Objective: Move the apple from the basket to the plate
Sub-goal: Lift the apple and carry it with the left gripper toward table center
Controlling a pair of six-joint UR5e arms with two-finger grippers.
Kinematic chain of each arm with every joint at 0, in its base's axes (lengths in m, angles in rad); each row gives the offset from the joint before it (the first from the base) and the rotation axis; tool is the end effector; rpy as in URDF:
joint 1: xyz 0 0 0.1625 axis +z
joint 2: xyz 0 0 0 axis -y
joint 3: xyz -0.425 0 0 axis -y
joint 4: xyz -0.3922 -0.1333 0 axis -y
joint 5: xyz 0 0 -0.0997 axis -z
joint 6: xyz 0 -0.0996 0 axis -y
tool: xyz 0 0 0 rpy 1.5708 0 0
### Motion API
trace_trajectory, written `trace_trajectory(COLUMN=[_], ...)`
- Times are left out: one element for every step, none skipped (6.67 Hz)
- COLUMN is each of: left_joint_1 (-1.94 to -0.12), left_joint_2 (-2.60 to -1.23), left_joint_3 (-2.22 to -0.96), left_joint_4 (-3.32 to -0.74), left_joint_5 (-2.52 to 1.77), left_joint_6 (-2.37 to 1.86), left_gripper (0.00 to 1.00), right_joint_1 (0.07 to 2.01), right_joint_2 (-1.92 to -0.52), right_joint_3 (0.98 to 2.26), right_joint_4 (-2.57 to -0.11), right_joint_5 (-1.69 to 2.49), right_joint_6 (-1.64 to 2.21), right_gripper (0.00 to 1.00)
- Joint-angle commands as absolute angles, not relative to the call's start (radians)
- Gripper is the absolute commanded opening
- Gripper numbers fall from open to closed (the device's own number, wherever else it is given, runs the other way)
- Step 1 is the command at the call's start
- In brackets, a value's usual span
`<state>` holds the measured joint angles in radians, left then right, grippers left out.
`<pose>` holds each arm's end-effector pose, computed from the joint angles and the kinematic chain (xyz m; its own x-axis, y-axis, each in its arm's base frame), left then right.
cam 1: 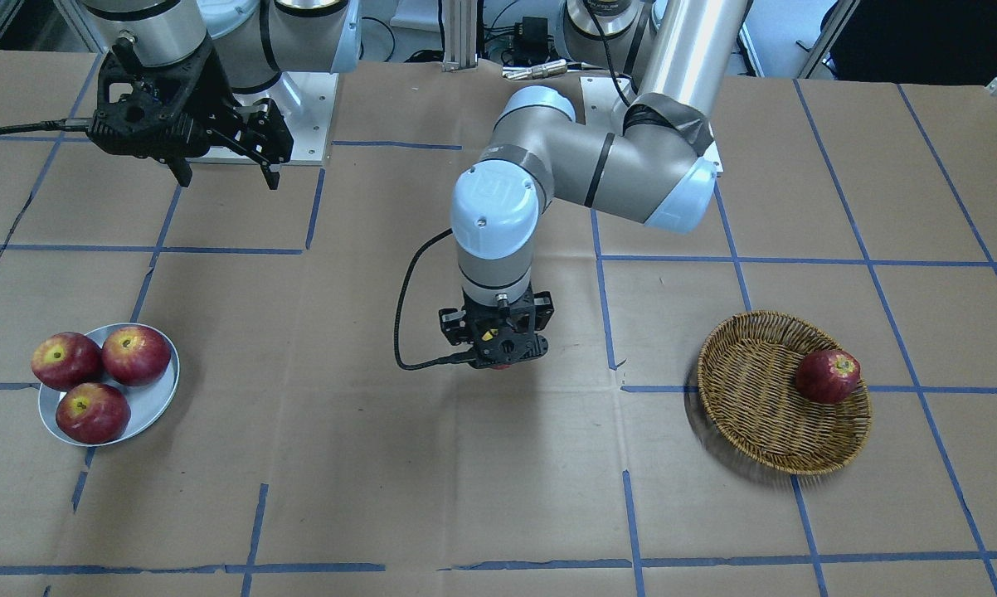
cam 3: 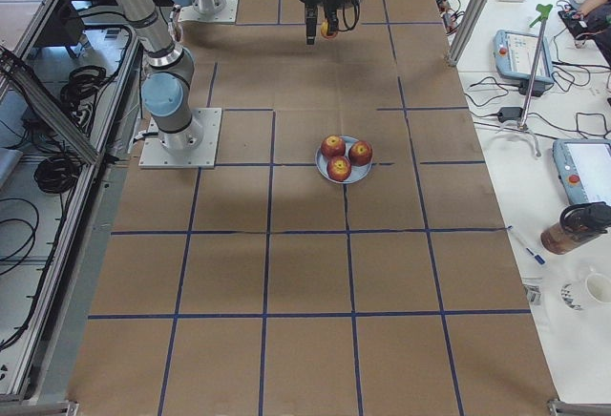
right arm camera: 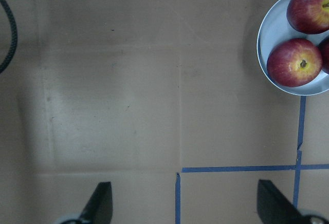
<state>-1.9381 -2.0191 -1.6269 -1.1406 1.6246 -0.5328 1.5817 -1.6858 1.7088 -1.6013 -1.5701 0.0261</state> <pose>-0.3419 -0.5323 0.2494 -0.9834 -0.1607 -0.0839 -0.1642 0.9858 0.0366 0.1382 -0.4423 0.4768 -0.9999 0.0152 -0.0009 0.0152 0.9999 -0.0075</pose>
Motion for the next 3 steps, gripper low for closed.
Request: trace_trajectory(left_joint_1=[-1.976, -1.976, -1.976], left_joint_2=[-2.118, -2.138, -2.144], left_joint_3=[-1.531, -1.517, -1.519], left_joint_4=[-1.140, -1.138, -1.129], left_joint_5=[1.588, 1.589, 1.586], left_joint_6=[-0.583, -0.578, -0.577], left_gripper=[0.37, 0.37, 0.37], right_joint_1=[1.582, 1.583, 1.583], right_joint_2=[-1.686, -1.686, -1.684], right_joint_3=[1.707, 1.703, 1.700], right_joint_4=[-1.603, -1.601, -1.603], right_joint_5=[-1.571, -1.571, -1.571], right_joint_6=[0.026, 0.026, 0.026], right_gripper=[1.00, 1.00, 1.00])
